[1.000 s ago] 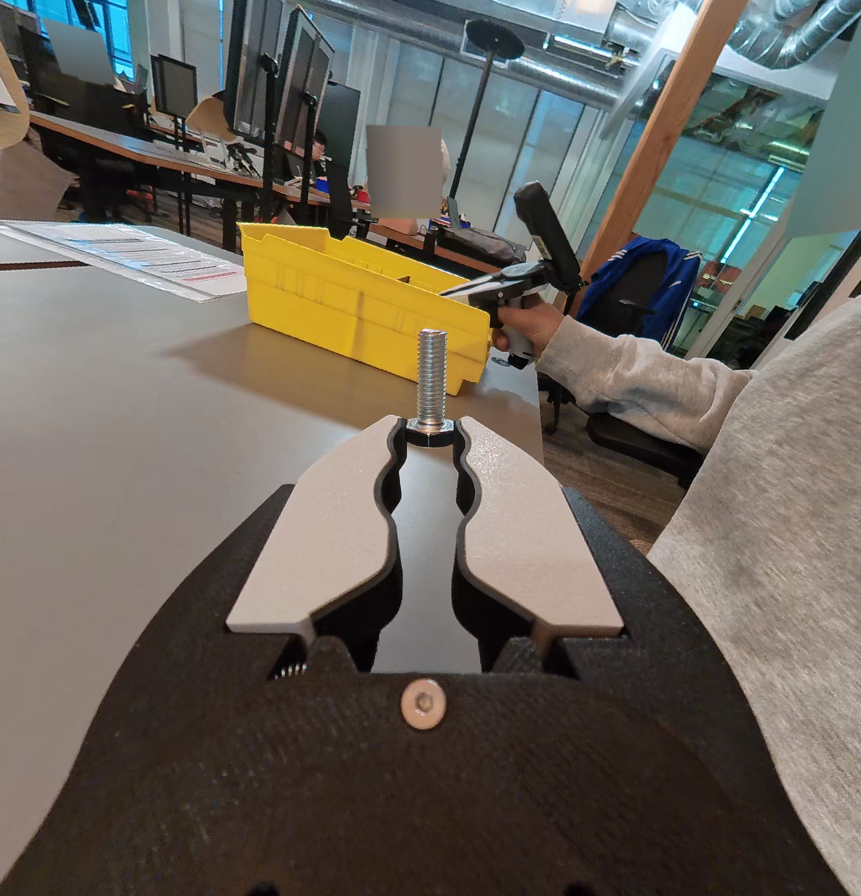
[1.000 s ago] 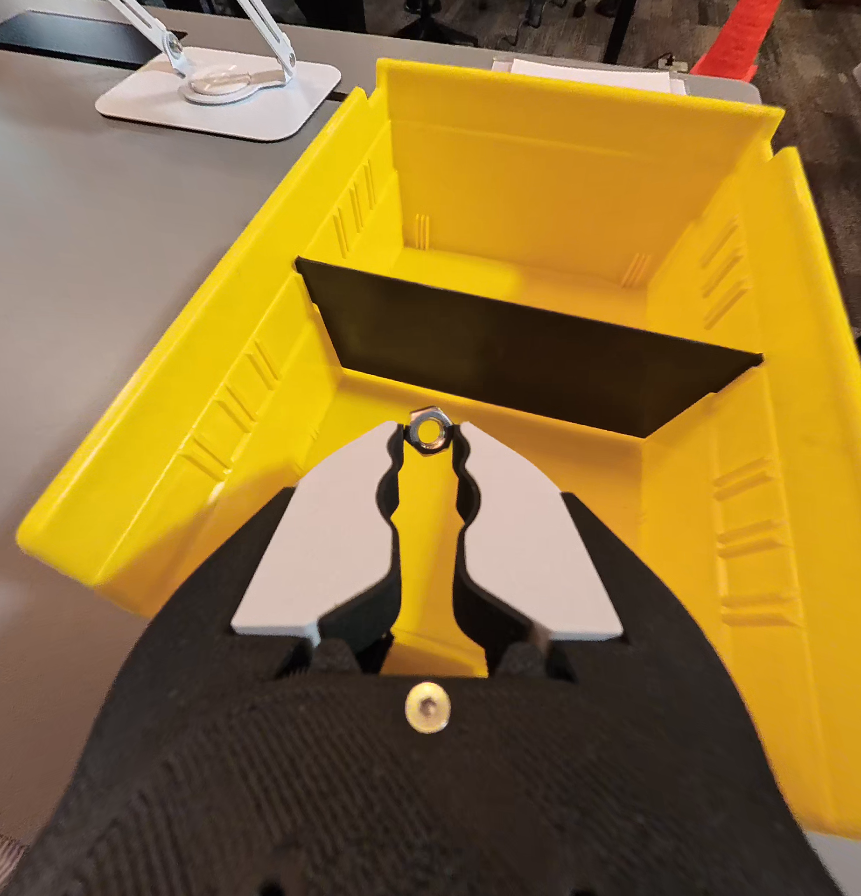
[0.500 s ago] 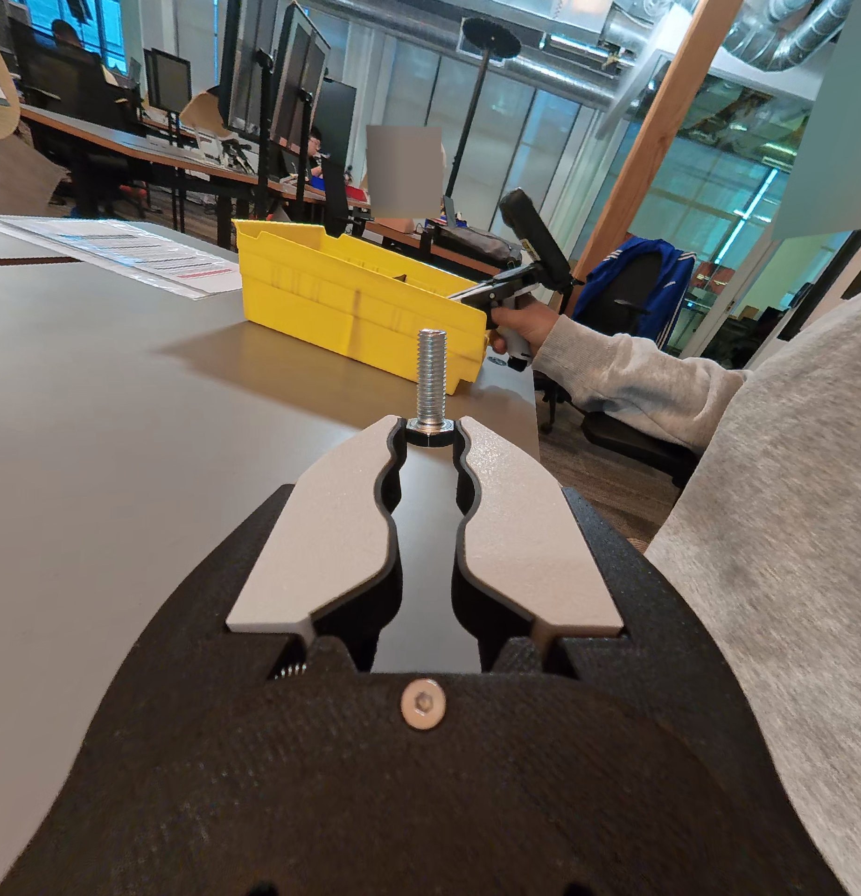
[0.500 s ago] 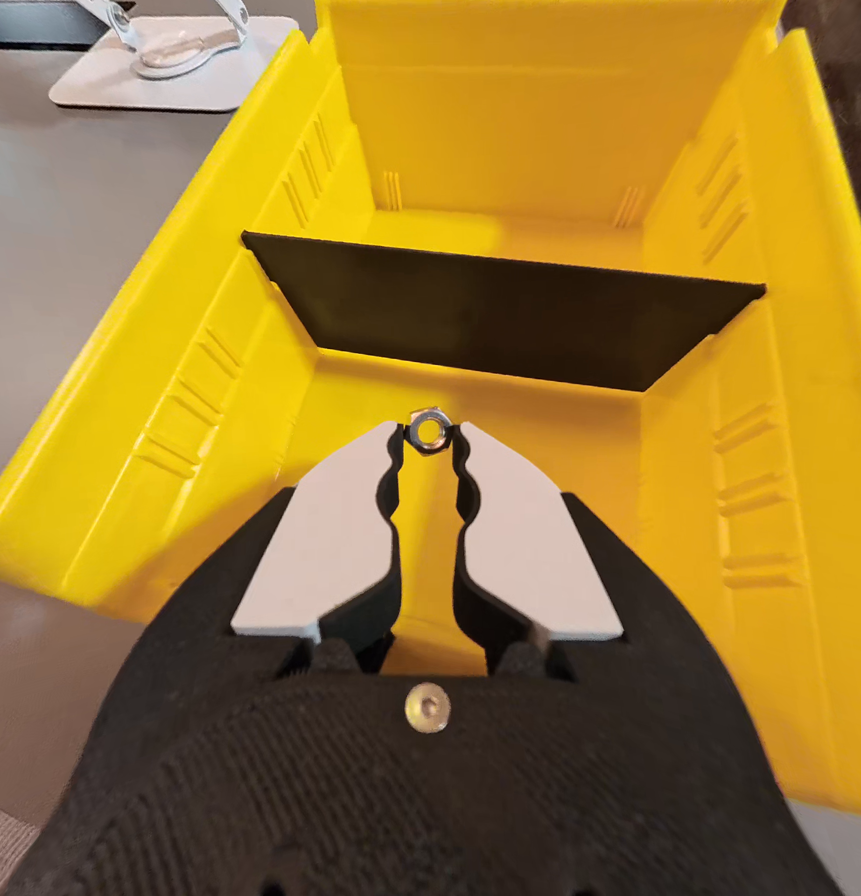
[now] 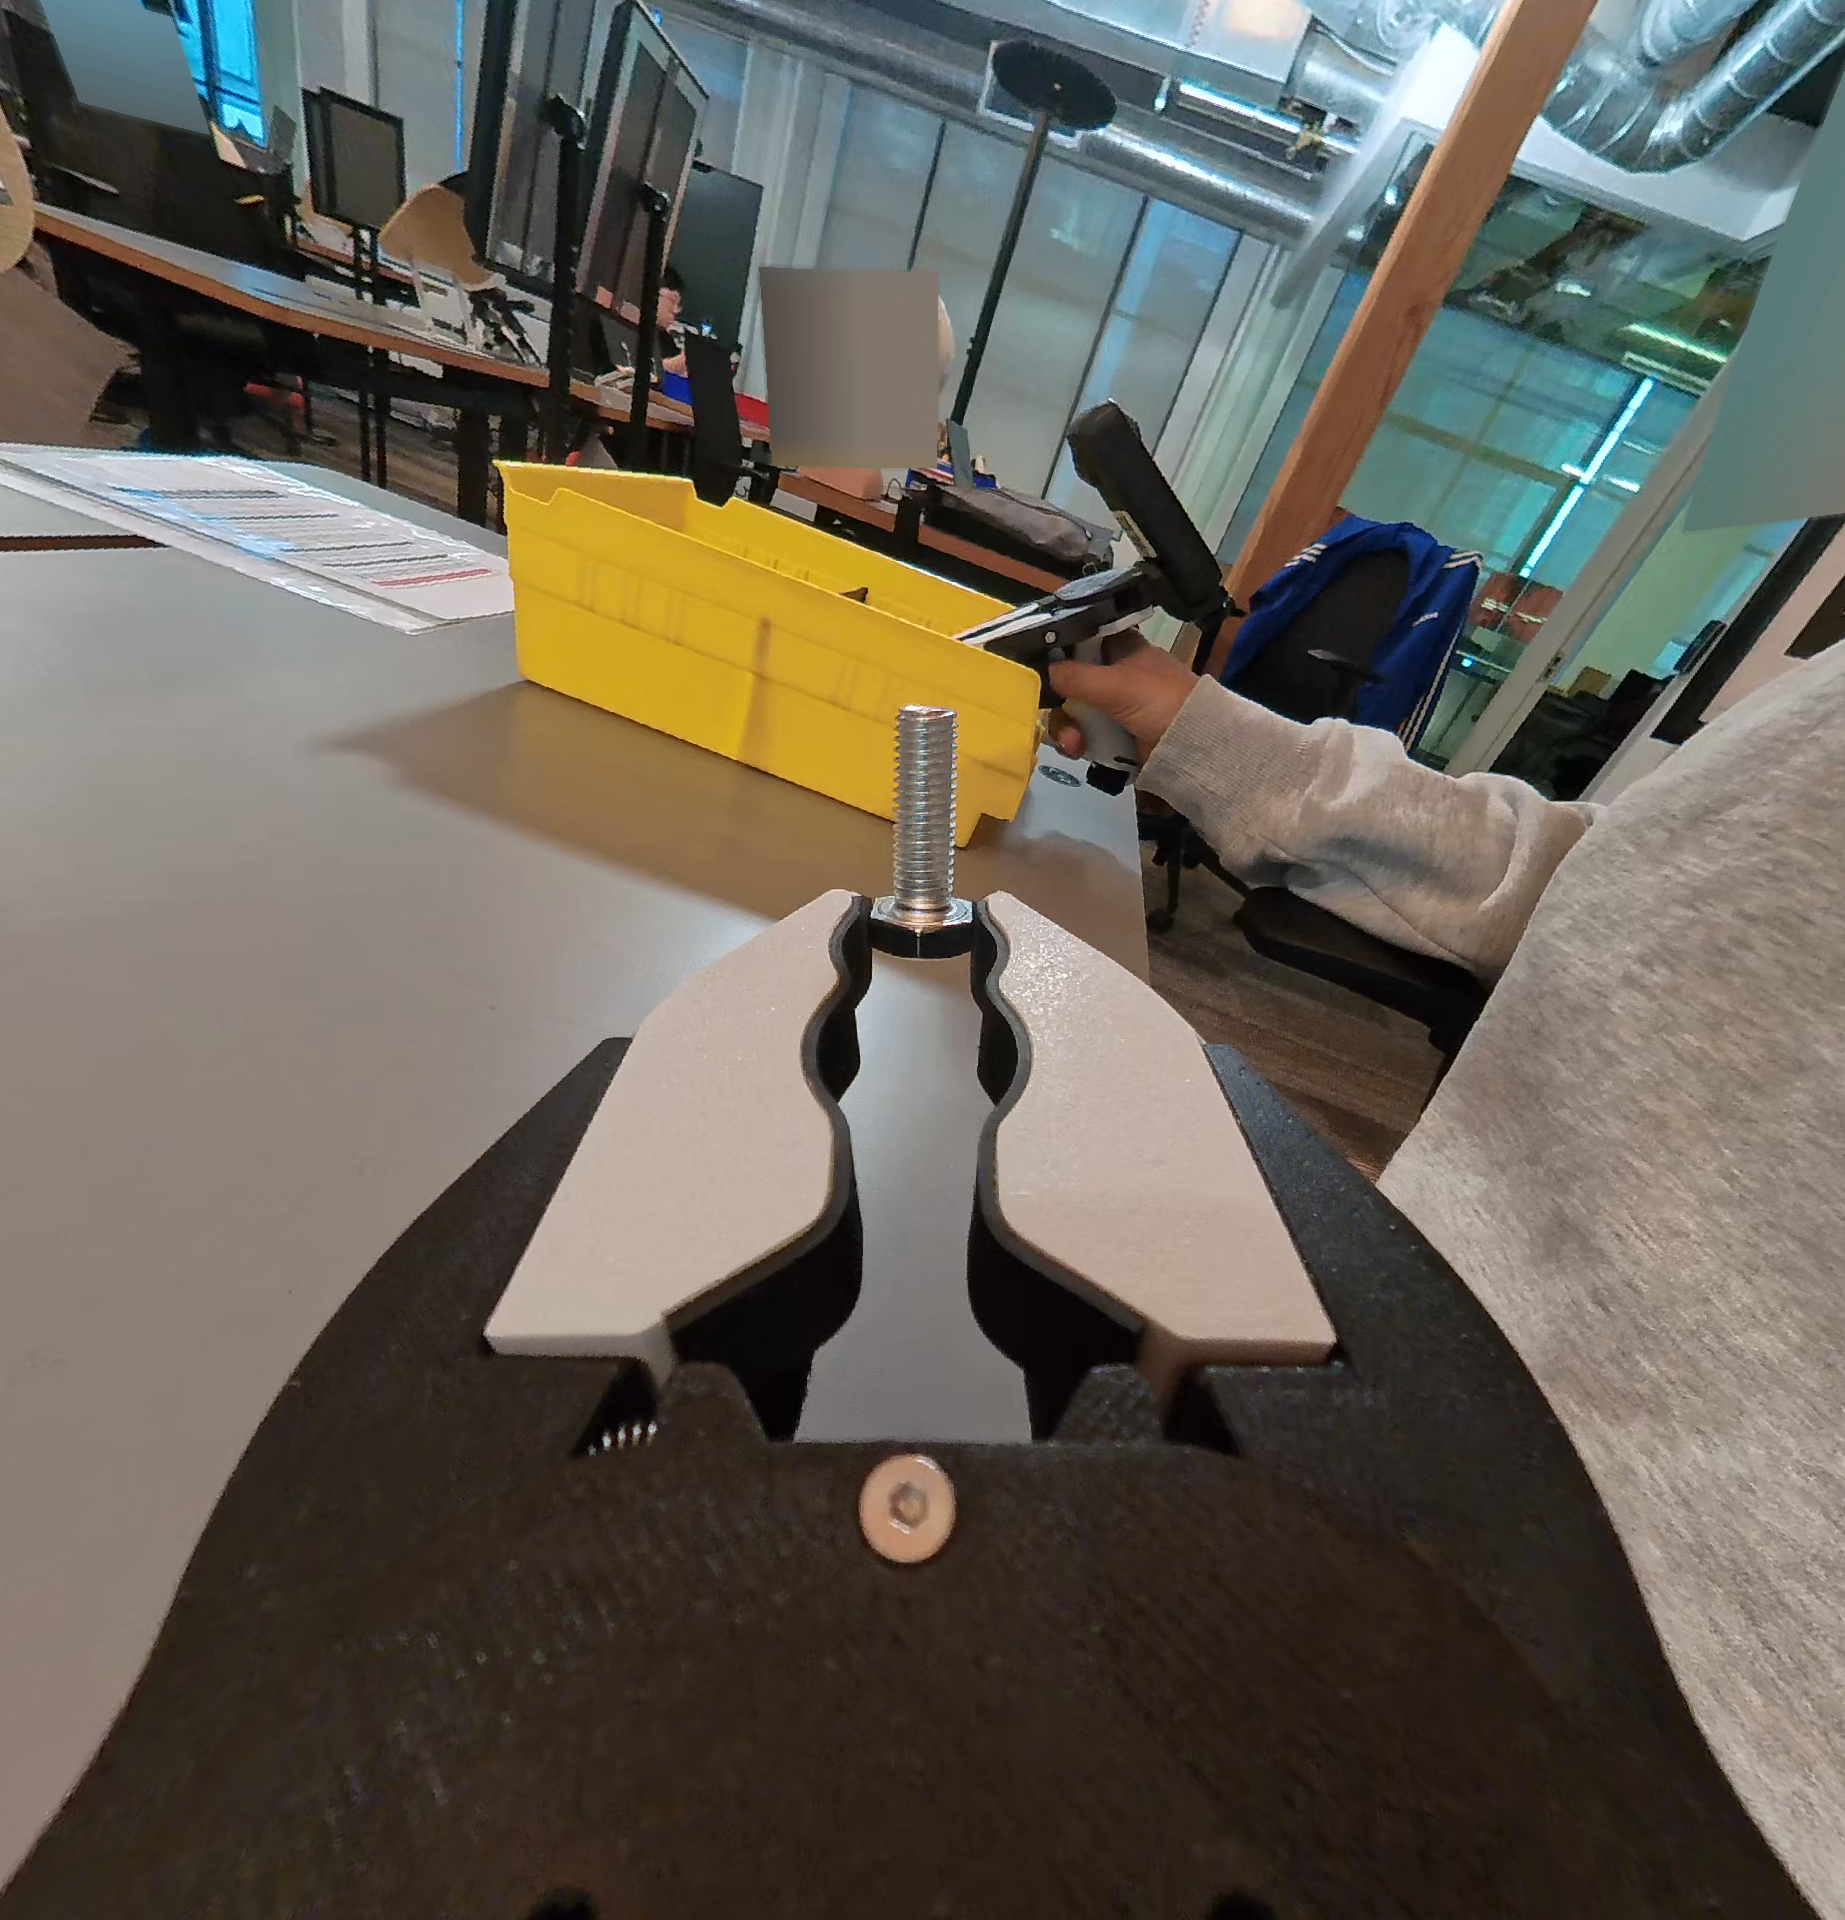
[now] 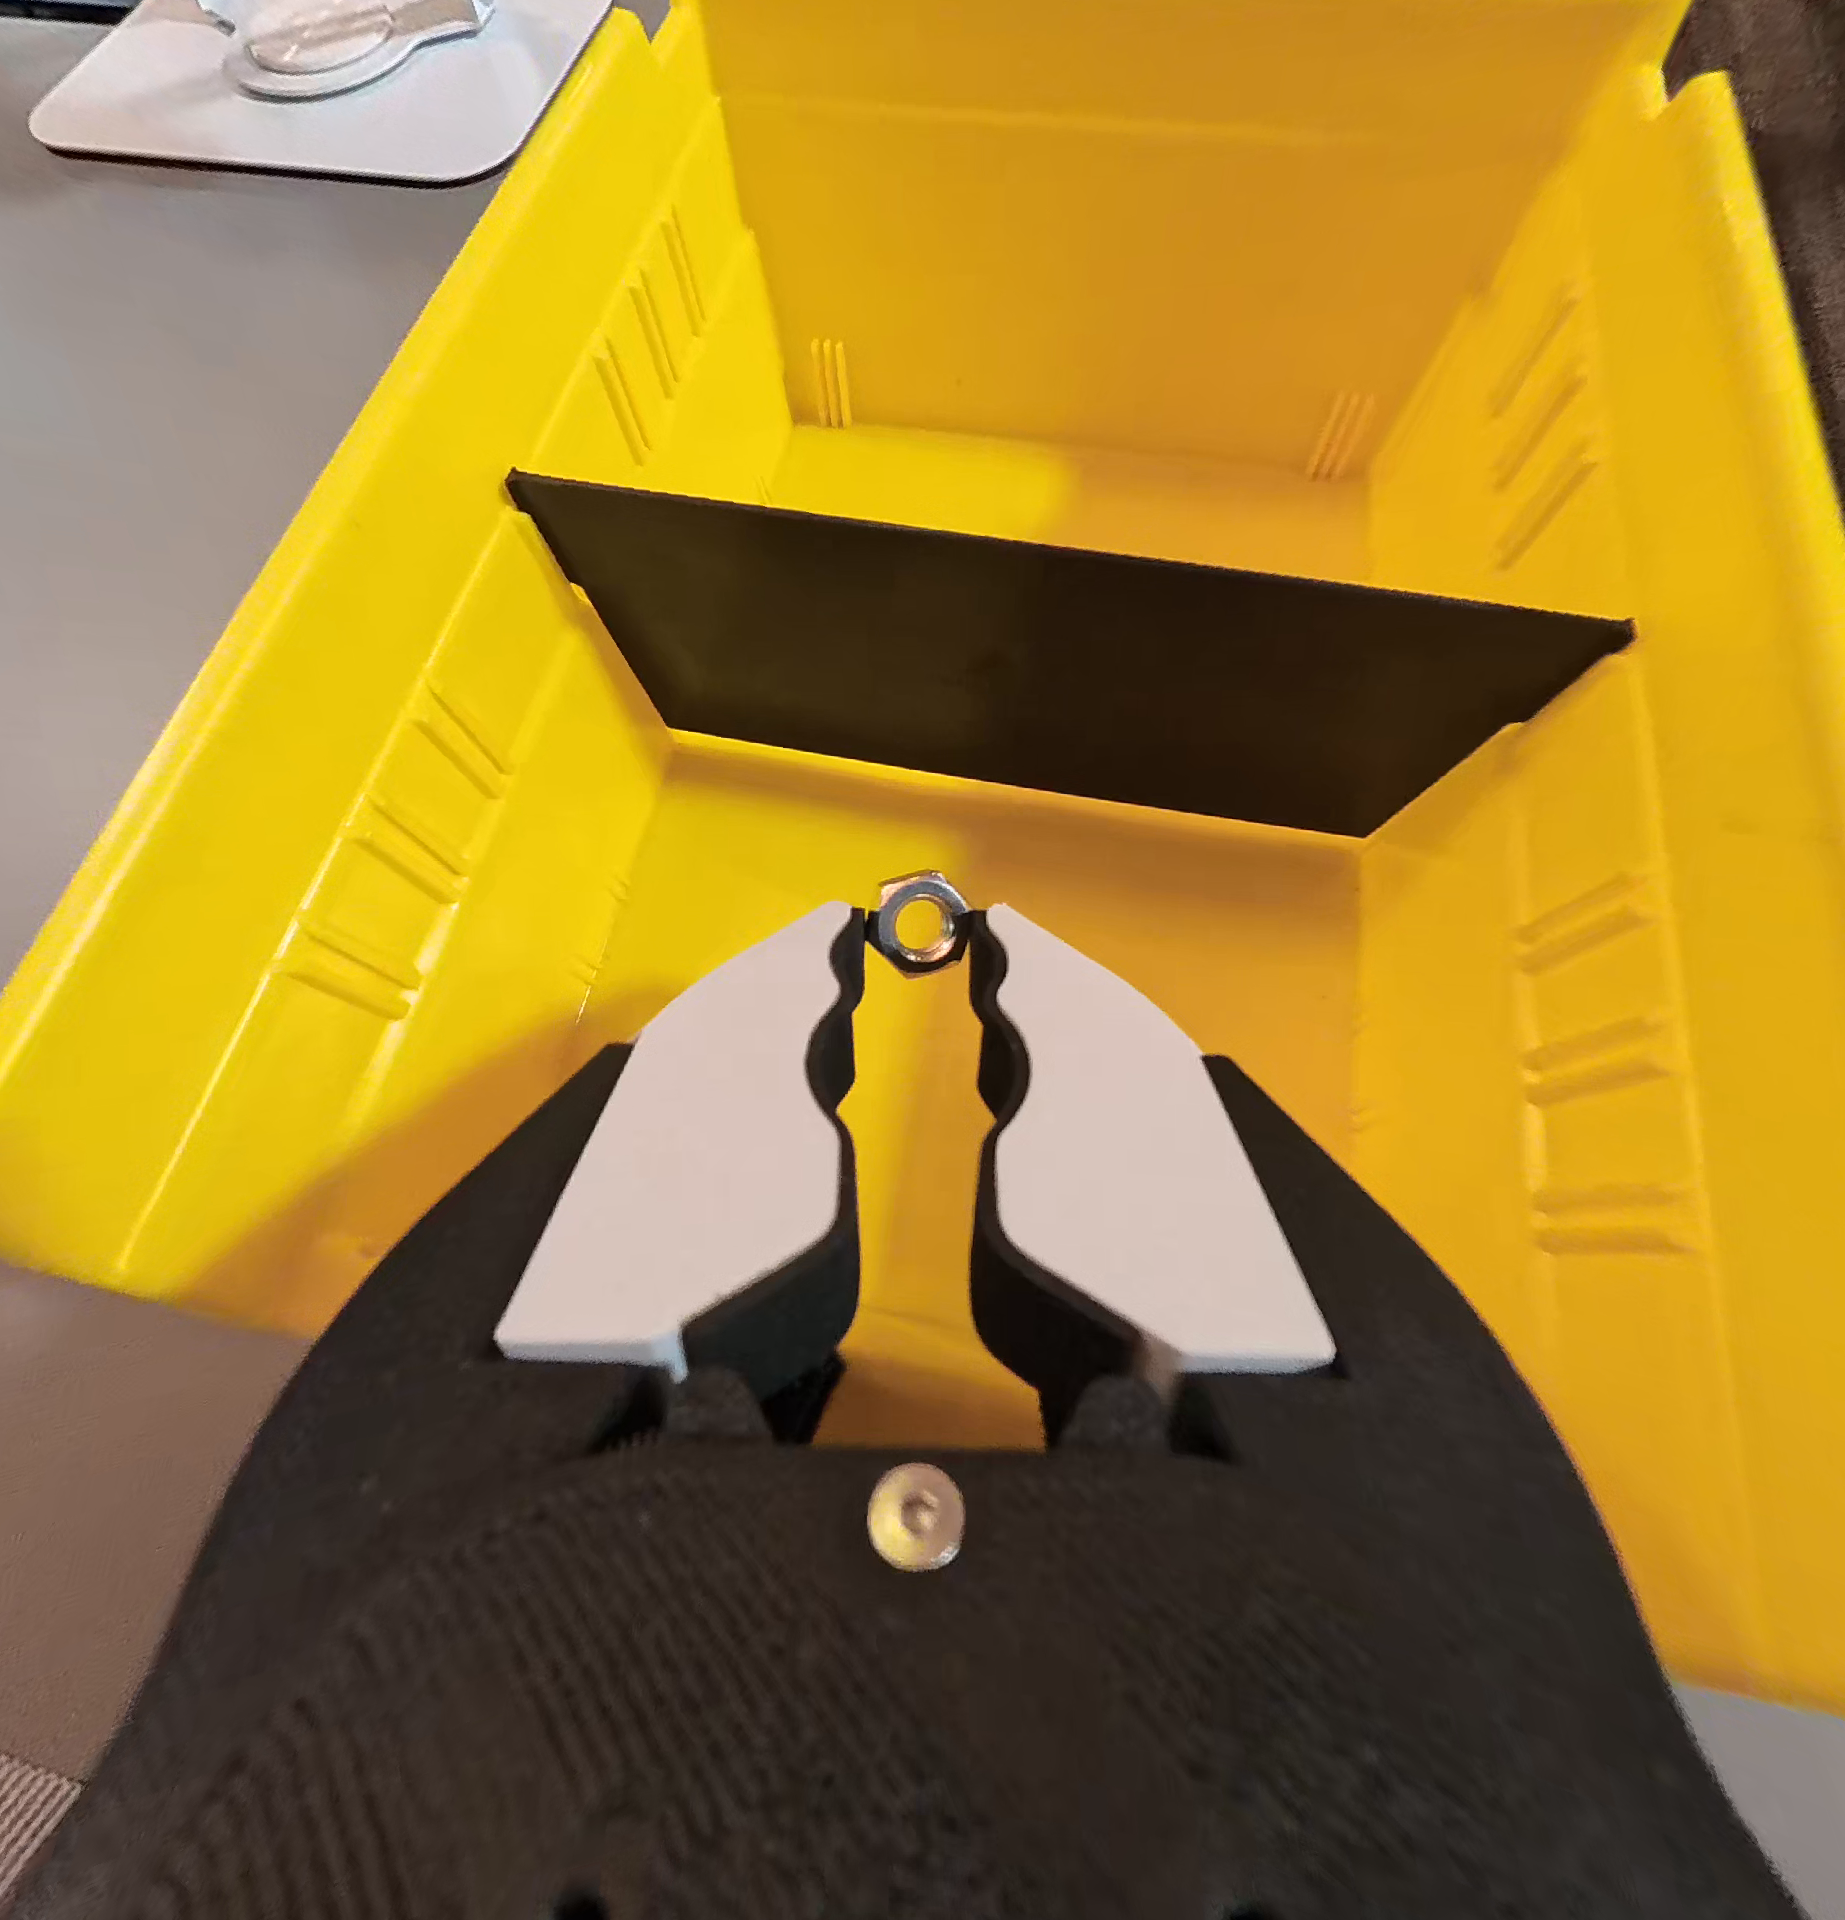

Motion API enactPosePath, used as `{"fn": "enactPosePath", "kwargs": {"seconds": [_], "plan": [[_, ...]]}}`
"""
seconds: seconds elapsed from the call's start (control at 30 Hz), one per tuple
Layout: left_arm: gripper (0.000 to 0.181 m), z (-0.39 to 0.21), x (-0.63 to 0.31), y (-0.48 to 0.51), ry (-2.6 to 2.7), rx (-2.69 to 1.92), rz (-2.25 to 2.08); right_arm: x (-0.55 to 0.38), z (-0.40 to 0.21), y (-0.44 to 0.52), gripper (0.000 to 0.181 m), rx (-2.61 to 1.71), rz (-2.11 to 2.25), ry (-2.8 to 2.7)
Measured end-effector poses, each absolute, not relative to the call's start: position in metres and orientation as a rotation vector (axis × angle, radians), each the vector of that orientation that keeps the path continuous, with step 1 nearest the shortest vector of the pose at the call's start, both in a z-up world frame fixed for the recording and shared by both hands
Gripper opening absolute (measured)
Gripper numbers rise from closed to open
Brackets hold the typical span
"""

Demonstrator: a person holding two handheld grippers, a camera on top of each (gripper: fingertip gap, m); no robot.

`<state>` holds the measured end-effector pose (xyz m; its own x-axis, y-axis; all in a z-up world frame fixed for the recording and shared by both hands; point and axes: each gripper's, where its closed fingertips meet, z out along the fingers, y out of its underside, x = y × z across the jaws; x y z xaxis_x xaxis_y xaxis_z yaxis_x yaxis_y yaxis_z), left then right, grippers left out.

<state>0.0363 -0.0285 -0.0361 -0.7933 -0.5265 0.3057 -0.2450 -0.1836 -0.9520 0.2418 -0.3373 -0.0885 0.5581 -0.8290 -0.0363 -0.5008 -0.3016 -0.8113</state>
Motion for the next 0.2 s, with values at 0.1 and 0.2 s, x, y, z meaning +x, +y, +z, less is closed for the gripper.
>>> {"fn": "enactPosePath", "kwargs": {"seconds": [0.1,0.2], "plan": [[0.019,-0.0363,0.0364,-0.0286,1.867,-0.906,-2.090,0.2411,-0.0885,-0.3351,0.019,-1.970,-0.496,1.062],[0.019,-0.0363,0.0365,-0.0287,1.867,-0.907,-2.090,0.2402,-0.0891,-0.3324,0.019,-1.972,-0.484,1.056]]}}
